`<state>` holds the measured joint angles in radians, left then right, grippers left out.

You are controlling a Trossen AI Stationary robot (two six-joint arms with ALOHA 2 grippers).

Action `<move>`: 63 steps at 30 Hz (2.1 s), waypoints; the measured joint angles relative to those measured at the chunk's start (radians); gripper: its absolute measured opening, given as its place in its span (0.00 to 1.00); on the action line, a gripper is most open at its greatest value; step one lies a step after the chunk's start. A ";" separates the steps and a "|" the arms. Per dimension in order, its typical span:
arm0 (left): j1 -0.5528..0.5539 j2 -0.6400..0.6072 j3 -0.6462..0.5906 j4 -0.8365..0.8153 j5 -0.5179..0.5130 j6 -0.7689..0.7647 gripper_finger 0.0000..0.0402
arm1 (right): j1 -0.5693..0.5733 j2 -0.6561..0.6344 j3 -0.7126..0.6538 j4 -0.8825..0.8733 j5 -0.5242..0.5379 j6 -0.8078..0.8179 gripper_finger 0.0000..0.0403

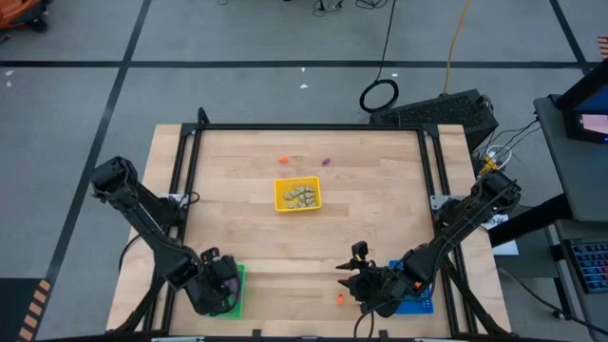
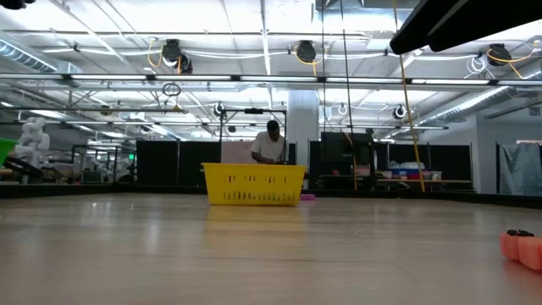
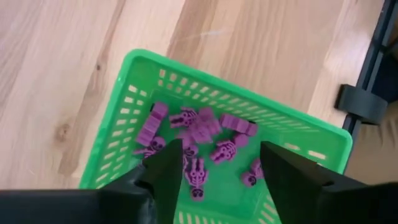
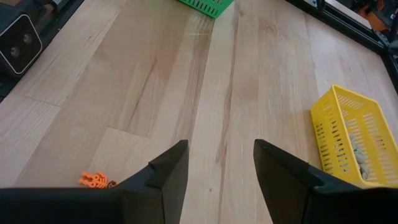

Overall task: Sort Halloween decoration
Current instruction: Put the orange skeleton toy in the blue basket

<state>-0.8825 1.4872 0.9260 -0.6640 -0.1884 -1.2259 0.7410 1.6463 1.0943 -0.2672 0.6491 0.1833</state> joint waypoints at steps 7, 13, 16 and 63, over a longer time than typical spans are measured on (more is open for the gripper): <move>0.004 0.000 0.045 -0.008 -0.014 0.006 0.56 | 0.000 0.000 0.000 0.000 0.000 0.014 0.41; 0.006 -0.001 0.115 -0.051 -0.082 0.063 0.56 | 0.000 0.000 0.000 0.000 0.001 0.035 0.41; 0.007 -0.001 0.143 -0.074 -0.134 0.089 0.56 | 0.000 0.000 0.000 0.000 0.001 0.051 0.41; 0.071 0.000 0.162 0.140 -0.633 0.426 0.56 | 0.018 0.319 0.220 -0.180 -0.311 0.729 0.41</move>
<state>-0.8112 1.4868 1.0878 -0.5240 -0.8211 -0.8002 0.7593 1.9657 1.3148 -0.4471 0.3386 0.9121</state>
